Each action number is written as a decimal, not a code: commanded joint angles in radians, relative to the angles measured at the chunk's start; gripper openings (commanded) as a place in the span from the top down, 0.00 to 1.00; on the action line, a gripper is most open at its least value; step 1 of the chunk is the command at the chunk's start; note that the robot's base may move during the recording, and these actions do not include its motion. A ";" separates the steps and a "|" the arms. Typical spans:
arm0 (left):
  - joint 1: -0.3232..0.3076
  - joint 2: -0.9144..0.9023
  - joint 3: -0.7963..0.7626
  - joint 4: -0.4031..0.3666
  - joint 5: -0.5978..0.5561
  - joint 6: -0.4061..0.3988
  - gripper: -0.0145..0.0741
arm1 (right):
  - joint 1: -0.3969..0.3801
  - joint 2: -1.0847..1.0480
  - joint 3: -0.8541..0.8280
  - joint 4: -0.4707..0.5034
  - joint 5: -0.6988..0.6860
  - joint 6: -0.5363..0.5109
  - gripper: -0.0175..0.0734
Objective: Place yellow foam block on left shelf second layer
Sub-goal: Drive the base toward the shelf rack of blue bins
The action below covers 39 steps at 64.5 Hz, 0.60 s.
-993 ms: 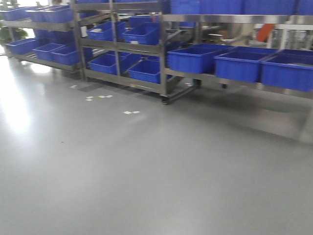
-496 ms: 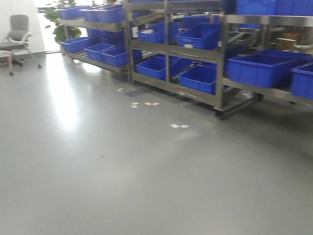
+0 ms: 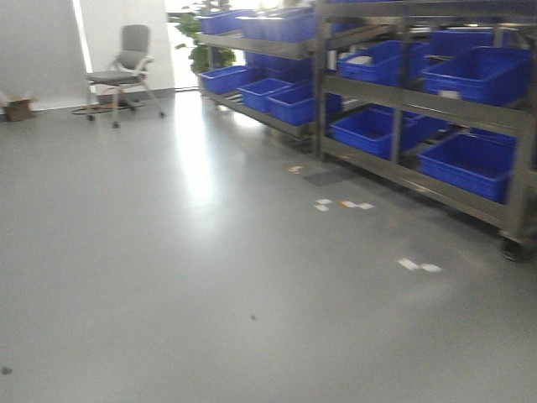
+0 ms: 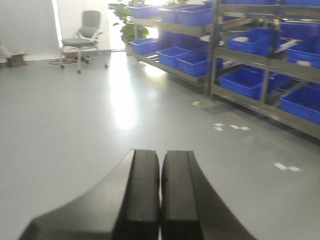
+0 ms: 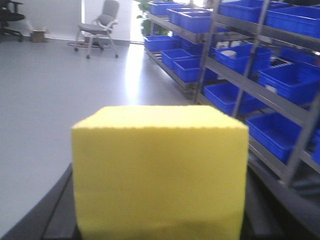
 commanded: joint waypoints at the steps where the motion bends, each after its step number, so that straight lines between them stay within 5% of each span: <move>1: 0.002 -0.013 0.028 -0.007 -0.084 -0.004 0.68 | -0.008 0.019 -0.030 0.007 -0.088 0.000 0.47; 39: 0.002 -0.013 0.028 -0.007 -0.084 -0.004 0.68 | -0.008 0.019 -0.030 0.007 -0.088 0.000 0.47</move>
